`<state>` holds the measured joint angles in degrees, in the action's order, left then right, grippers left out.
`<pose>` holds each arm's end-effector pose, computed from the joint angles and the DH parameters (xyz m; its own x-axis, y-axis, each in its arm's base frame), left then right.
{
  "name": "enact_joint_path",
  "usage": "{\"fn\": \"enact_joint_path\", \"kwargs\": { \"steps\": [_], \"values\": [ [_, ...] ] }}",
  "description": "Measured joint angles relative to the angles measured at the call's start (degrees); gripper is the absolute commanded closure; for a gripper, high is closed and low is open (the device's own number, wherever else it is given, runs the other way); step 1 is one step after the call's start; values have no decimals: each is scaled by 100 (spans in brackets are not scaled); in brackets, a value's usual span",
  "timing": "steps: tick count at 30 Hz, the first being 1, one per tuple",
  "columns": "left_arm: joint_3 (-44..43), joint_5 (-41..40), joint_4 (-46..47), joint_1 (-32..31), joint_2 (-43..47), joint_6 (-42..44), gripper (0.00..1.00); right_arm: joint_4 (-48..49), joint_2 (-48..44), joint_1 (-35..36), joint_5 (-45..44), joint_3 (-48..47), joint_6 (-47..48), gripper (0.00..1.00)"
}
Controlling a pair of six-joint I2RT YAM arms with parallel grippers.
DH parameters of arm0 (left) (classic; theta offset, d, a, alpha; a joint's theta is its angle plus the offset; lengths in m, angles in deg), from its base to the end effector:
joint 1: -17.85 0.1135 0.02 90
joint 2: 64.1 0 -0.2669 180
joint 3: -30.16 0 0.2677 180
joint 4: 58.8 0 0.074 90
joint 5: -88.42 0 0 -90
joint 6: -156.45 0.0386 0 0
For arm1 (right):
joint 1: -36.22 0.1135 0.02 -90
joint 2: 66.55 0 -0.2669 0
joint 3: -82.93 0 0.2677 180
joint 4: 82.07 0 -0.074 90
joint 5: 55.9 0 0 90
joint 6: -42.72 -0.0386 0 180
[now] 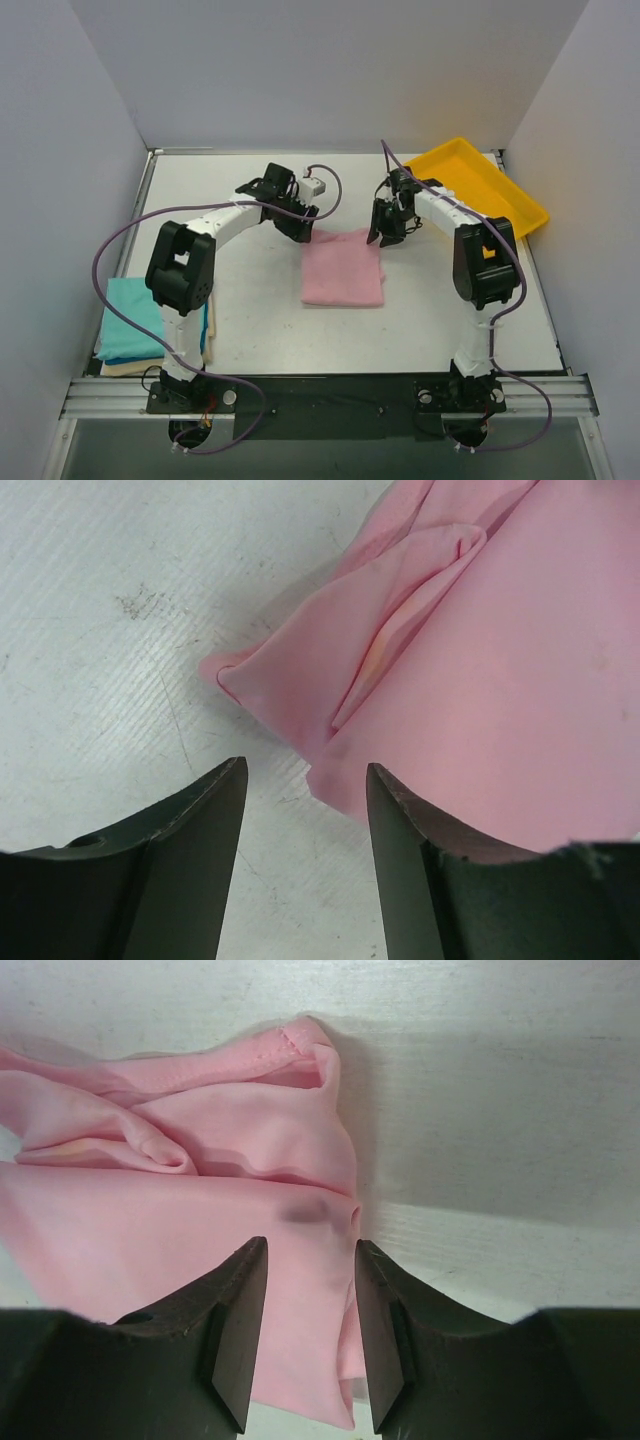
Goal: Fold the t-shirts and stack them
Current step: Fold the long partially folded tshirt into a neat square
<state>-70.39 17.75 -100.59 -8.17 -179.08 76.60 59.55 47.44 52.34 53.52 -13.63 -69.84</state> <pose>0.4018 -0.2104 0.1969 -0.6331 0.4941 -0.5958 0.7019 0.6910 -0.1728 0.4249 0.1362 0.1858 -0.9032 0.1156 -0.4134 -0.1027 0.8769 0.4696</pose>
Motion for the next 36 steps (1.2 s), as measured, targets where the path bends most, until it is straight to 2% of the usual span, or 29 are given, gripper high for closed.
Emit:
{"fn": "enact_joint_path", "kwargs": {
  "steps": [5,7,8,10,12,13,14,15,16,17,26,36],
  "values": [
    [118,155,-11,42,-15,11,39,-44,188,-2,15,0,17,67],
    [122,153,-24,52,-76,15,40,-48,260,-2,42,0,15,77],
    [122,153,-31,57,-105,20,41,-48,295,-2,52,0,13,85],
    [122,155,-87,68,-188,44,46,-52,354,-2,61,0,11,96],
    [122,192,-168,74,-249,59,53,-55,385,-2,81,0,-11,100],
    [122,227,-219,74,-271,70,63,-52,387,-2,96,0,-20,100],
    [122,258,-264,74,-286,87,68,-52,387,-2,101,0,-28,100],
    [122,291,-313,72,-291,103,81,-50,387,-2,105,0,-33,100],
    [122,323,-358,70,-293,111,86,-50,387,-2,107,0,-37,100],
    [122,369,-400,66,-293,129,100,-52,387,-2,111,0,-42,100],
    [122,494,-570,55,-208,210,100,-184,291,-2,142,0,-35,100],
    [122,796,-608,55,531,-61,100,-358,-227,0,144,0,13,100]
  ]
}}
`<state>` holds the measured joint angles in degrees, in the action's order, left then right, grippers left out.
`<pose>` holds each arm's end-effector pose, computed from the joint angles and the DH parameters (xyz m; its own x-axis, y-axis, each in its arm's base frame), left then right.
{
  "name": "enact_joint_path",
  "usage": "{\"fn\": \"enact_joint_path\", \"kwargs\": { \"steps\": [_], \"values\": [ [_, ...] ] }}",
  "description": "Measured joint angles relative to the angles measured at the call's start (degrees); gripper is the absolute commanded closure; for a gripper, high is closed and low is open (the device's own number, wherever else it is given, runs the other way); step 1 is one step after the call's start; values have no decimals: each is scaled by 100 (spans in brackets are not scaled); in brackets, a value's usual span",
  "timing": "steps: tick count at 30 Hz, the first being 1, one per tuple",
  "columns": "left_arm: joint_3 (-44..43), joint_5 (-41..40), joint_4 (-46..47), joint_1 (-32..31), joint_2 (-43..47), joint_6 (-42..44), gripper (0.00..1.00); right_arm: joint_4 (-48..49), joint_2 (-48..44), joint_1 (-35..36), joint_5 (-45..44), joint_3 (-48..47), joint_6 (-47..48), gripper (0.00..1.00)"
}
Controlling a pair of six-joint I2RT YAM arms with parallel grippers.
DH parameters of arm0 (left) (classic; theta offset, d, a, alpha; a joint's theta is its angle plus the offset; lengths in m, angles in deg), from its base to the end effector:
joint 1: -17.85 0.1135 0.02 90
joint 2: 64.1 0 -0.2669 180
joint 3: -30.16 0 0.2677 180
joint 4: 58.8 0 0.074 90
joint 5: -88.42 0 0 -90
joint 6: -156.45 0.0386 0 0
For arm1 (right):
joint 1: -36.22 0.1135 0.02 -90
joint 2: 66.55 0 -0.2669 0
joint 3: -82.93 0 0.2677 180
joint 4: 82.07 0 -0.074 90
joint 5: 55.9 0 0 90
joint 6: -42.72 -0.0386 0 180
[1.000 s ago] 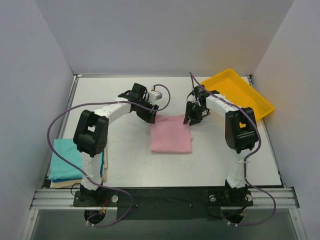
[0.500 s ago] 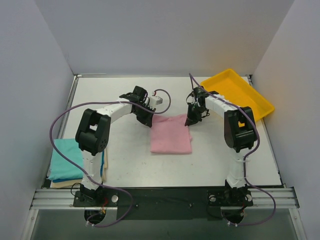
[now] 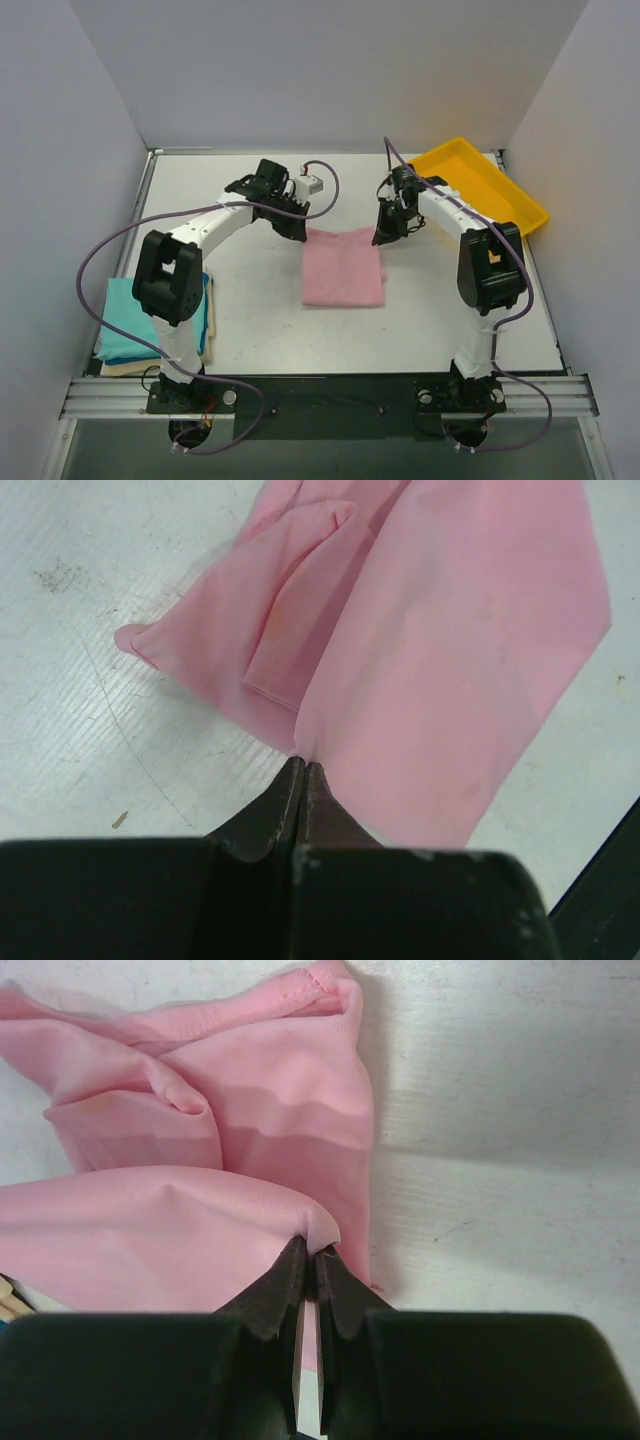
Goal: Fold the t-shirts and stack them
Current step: Fold the long partially folded tshirt into a neat square
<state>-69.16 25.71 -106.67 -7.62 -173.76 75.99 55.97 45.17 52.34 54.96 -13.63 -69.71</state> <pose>0.3808 -0.2010 0.2247 -0.6573 0.4762 -0.5841 0.7191 0.6282 -0.2970 0.4159 0.1345 0.1990 -0.9156 0.1065 -0.3877 -0.1037 0.8692 0.4836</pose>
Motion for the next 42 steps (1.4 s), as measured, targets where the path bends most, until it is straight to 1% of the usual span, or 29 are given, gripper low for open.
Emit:
{"fn": "enact_joint_path", "kwargs": {
  "steps": [4,9,14,17,19,23,30,35,42],
  "values": [
    [0,17,-85,0,321,-149,100,-31,-201,9,79,125,2,100],
    [0,46,-372,0,833,-197,100,-205,-955,15,372,435,20,100],
    [-136,105,-448,-4,1145,-293,100,-229,-1652,48,715,382,-4,100],
    [-186,94,-372,-7,1187,-328,100,-212,-1716,52,920,223,-26,100],
    [-186,17,-275,-7,1187,-341,100,-225,-1615,48,1010,94,-46,100],
    [-229,-66,2,-7,1143,-393,100,-184,-1088,-31,1161,-286,-90,100],
    [-422,-284,651,-7,669,-448,100,-131,-33,-343,1357,-883,-195,100],
    [-608,-560,1003,39,55,-442,100,42,533,-496,1458,-1224,-348,100],
    [-1314,-831,1268,254,-955,-448,100,463,1384,-643,1508,-1832,-780,100]
  ]
}}
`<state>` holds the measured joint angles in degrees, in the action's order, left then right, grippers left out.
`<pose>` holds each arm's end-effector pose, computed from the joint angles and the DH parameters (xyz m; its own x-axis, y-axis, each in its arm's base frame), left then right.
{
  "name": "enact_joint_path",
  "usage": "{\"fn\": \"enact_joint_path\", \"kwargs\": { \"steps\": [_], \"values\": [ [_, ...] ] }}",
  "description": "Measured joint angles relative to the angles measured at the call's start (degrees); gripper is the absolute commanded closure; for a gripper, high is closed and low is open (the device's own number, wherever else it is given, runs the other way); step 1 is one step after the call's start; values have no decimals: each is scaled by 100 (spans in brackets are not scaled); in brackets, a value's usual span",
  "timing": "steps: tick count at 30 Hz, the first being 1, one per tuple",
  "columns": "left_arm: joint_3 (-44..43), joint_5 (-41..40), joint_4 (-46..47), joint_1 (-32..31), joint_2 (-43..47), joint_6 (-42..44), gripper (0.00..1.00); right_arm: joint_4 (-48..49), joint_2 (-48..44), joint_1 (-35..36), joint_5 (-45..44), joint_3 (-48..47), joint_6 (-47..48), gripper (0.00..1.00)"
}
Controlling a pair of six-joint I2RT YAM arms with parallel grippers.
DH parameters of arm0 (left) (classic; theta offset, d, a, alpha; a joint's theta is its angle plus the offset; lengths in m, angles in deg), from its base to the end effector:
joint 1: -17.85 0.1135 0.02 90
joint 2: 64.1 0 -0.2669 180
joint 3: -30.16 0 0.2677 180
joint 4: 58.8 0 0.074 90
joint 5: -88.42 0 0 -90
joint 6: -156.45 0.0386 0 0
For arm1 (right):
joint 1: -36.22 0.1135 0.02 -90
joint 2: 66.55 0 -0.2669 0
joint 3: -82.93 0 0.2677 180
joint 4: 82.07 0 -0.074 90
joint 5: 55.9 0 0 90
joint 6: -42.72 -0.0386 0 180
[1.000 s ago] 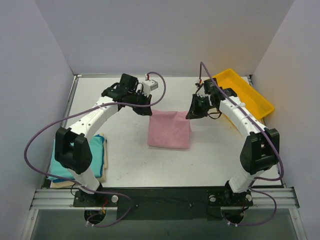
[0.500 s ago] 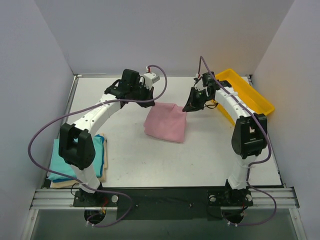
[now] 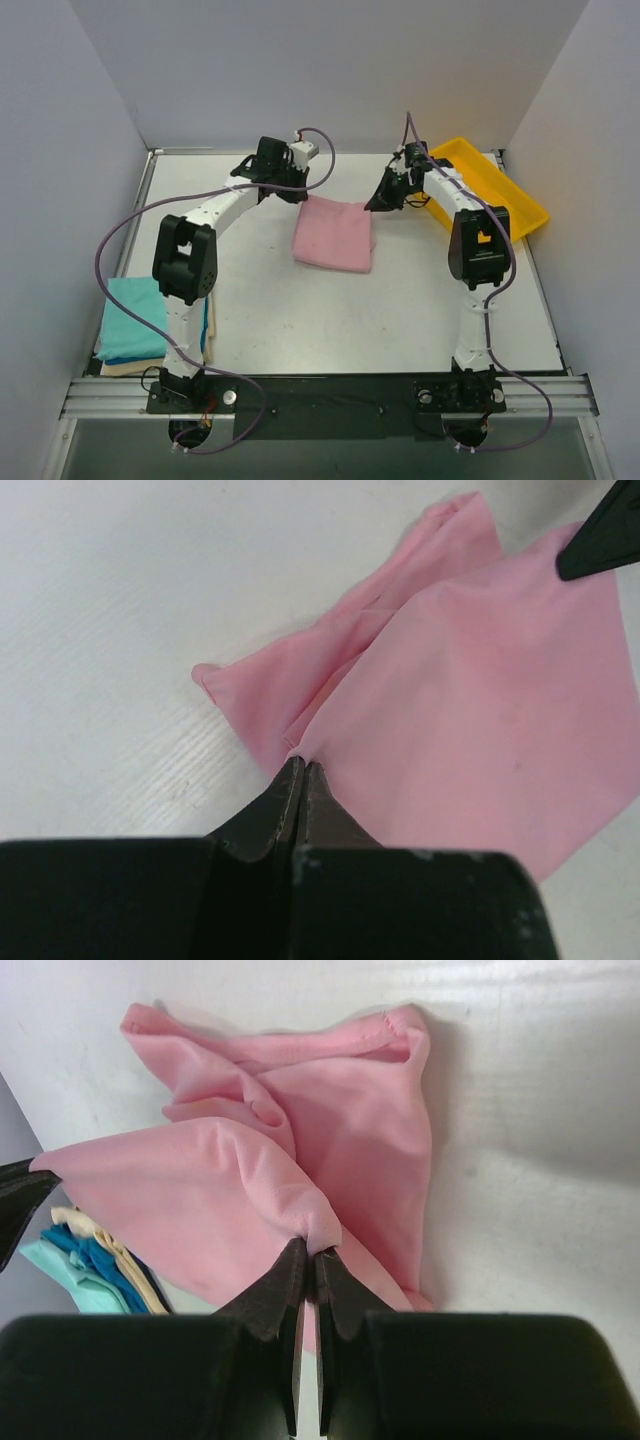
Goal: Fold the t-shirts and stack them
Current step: Fold the long partially folded tshirt into a neat square
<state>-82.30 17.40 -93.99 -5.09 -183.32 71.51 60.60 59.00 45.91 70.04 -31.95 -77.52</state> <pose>0.4540 -0.2058 0.2411 -0.5611 0.3280 -0.7600 0.6433 0.7506 -0.1510 0.4976 0.1080 0.2029 -0.8965 0.2606 -0.3584 -0.0833 0.6954 0.7138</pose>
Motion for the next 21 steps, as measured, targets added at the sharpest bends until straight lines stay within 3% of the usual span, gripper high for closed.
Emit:
{"fn": "enact_joint_path", "kwargs": {
  "steps": [8,11,12,15,21],
  "values": [
    [-868,-195,92,81,-994,-219,100,601,682,-129,-247,-496,-629,93],
    [-1088,-223,107,133,-1333,-306,88,739,977,-146,-374,-754,-767,79],
    [-1163,-225,107,155,-1432,-330,79,769,1064,-153,-450,-828,-817,72],
    [-1318,-269,79,210,-1687,-339,67,787,1150,-175,-627,-925,-883,62],
    [-1810,-439,-166,310,-1967,-424,54,785,973,-173,-1132,-931,-562,56]
  ]
}}
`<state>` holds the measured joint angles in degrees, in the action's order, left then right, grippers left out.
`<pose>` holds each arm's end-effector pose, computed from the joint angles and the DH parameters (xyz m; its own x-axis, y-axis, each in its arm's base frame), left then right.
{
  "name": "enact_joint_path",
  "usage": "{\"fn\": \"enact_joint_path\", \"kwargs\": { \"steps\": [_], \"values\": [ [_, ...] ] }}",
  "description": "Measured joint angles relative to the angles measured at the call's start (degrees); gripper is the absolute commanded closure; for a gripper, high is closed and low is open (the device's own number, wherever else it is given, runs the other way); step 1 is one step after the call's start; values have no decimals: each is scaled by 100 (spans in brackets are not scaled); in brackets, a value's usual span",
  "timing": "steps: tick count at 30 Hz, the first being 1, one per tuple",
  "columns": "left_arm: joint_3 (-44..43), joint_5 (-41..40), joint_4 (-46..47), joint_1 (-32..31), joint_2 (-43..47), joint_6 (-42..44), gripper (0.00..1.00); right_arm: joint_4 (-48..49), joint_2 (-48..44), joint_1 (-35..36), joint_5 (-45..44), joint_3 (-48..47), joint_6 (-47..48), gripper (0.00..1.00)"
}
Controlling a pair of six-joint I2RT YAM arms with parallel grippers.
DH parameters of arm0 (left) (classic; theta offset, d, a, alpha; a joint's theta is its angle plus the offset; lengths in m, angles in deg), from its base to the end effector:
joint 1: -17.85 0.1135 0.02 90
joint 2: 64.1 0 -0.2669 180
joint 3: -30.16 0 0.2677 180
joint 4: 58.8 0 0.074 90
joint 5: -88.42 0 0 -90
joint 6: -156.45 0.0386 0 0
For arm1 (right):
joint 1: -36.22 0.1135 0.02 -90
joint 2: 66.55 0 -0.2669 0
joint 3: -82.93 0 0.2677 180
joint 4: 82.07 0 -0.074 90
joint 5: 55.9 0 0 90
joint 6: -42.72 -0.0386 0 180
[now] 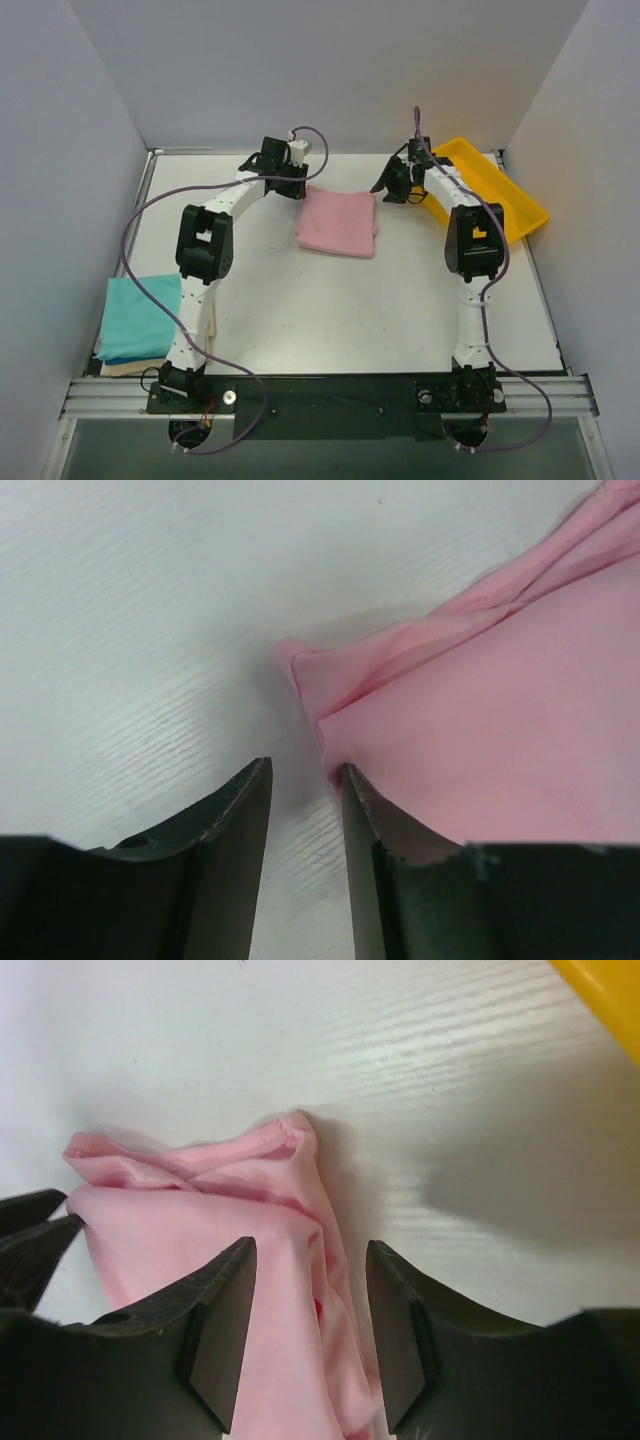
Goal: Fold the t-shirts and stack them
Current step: Fold the long partially folded tshirt into a neat square, then smooth out wrinkles on the folded tshirt
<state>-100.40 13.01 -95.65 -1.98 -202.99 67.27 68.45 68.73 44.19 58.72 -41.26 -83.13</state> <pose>0.5277 -0.2006 0.1712 -0.6601 0.2528 -0.7074 0.5048 0.8466 -0.1686 0.5476 0.0929 0.1789 -0.7794 0.4285 -0.4570 0.0210 0.7470 0.6645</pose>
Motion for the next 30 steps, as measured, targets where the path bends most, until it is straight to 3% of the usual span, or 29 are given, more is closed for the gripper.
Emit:
{"fn": "enact_joint_path", "kwargs": {
  "steps": [3,5,6,10,17,26,30],
  "values": [
    [-50,-48,-52,48,81,-20,50,-59,-568,28,-337,450,278,58],
    [28,-22,-94,70,249,-20,50,-72,-1154,94,-588,907,466,68],
    [109,20,-96,76,361,-22,56,-87,-1502,162,-695,1152,586,78],
    [1047,501,-96,48,1292,-118,84,-35,-2559,765,-739,1821,901,100],
    [2208,1460,13,-190,2138,-313,87,313,-2474,1419,-120,2780,647,100],
    [2885,1191,-109,-393,1537,-254,86,363,-1829,1119,2,3429,240,100],
    [2872,1134,-107,-374,1537,-90,78,494,-1853,1064,72,3521,151,100]
  ]
}}
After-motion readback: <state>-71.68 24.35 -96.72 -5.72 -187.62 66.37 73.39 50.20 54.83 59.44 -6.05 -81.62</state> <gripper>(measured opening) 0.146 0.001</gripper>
